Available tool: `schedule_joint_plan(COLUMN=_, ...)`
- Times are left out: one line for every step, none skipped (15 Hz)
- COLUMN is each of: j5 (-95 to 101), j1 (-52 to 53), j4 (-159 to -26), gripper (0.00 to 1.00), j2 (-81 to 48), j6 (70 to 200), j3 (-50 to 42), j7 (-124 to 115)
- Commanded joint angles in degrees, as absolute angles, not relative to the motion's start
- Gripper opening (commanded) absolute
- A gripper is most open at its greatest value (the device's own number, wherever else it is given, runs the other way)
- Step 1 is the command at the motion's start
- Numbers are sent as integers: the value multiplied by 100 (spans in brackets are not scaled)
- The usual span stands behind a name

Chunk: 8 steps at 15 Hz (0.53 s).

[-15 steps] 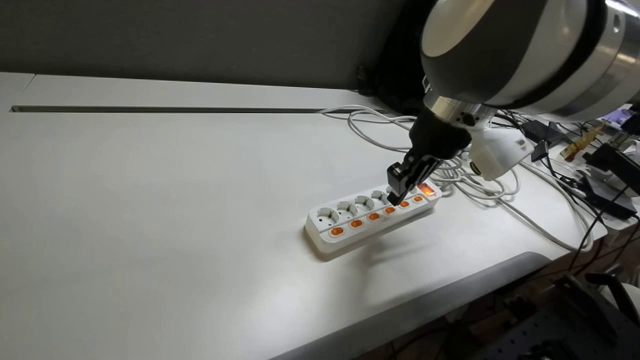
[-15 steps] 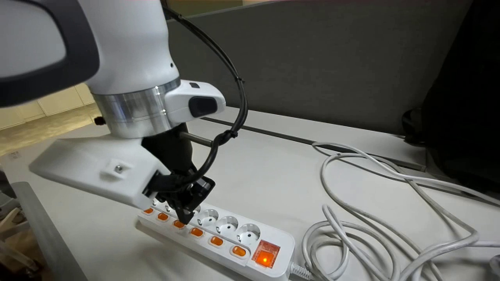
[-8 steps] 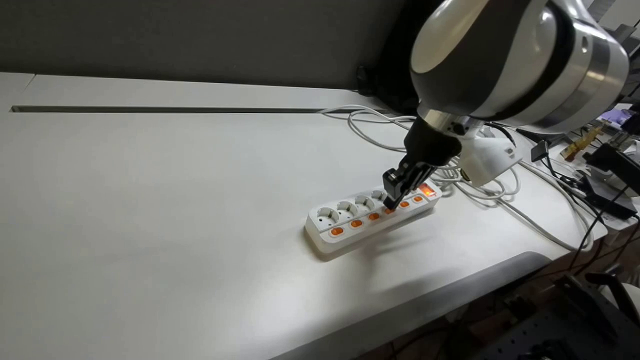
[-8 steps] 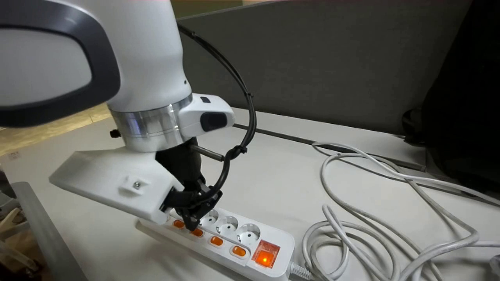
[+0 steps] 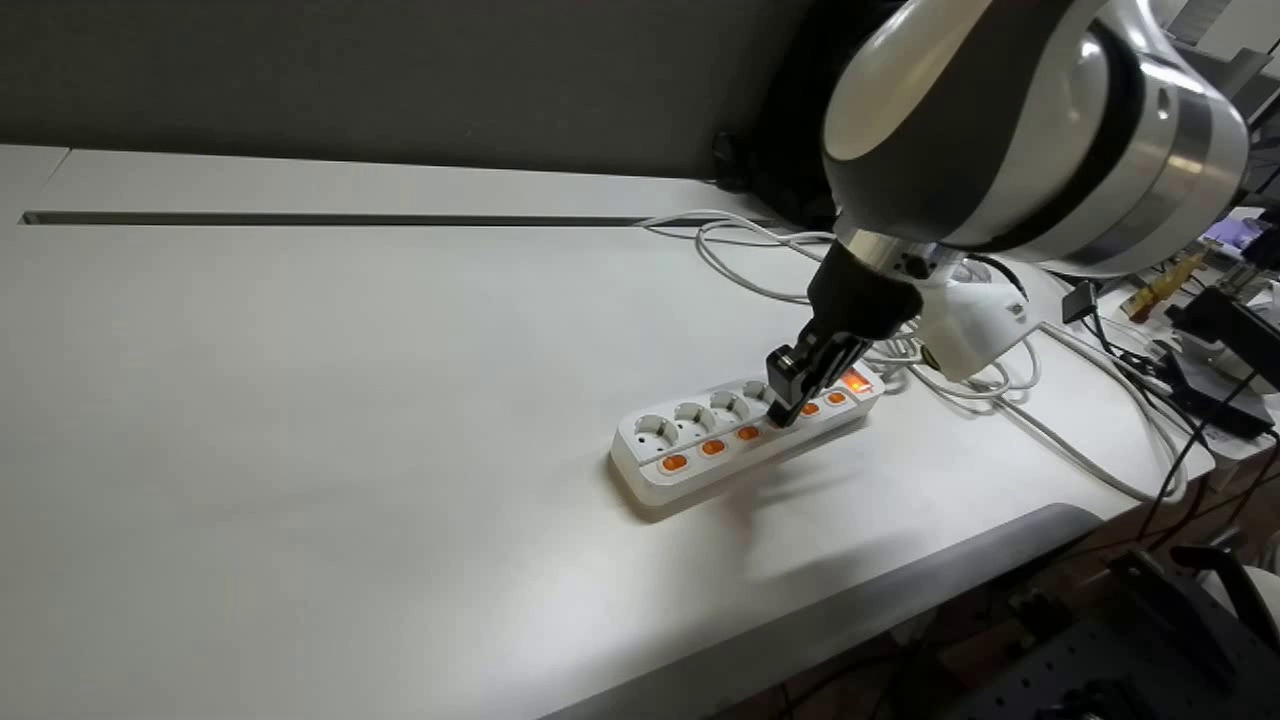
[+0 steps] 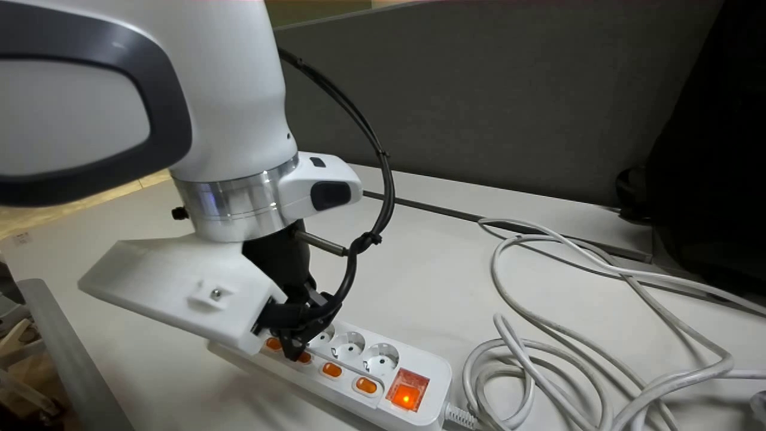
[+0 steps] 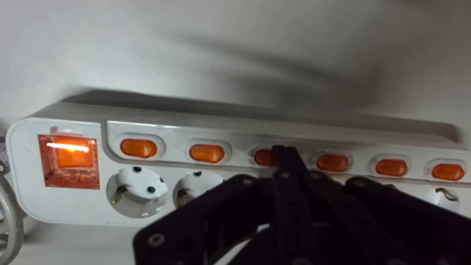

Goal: Turn on the fourth switch

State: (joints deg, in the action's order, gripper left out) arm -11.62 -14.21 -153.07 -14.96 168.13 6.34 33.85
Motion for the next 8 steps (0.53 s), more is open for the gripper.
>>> schedule_joint_plan(j5=-805, j1=-1430, j4=-15404, gripper=0, j2=-1606, j6=17136, j3=571, j7=3230)
schedule_joint_plan(j5=-682, j1=-1389, j4=-15478, gripper=0, j2=-1611, j6=17314, j3=529, j7=3190)
schedule_joint_plan(j5=-515, j1=-1322, j4=-15570, gripper=0, j2=-1612, j6=17529, j3=454, j7=3102)
schedule_joint_plan(j5=-318, j1=-1252, j4=-15662, gripper=0, j2=-1614, j6=17739, j3=362, j7=3003)
schedule_joint_plan(j5=-56, j1=-1115, j4=-15789, gripper=0, j2=-1613, j6=18016, j3=192, j7=2853)
schedule_joint_plan(j5=219, j1=-938, j4=-15885, gripper=0, j2=-1622, j6=18251, j3=-37, j7=2686)
schedule_joint_plan(j5=472, j1=-688, j4=-15967, gripper=0, j2=-1642, j6=18444, j3=-349, j7=2511)
schedule_joint_plan(j5=630, j1=-383, j4=-16025, gripper=0, j2=-1672, j6=18571, j3=-704, j7=2392)
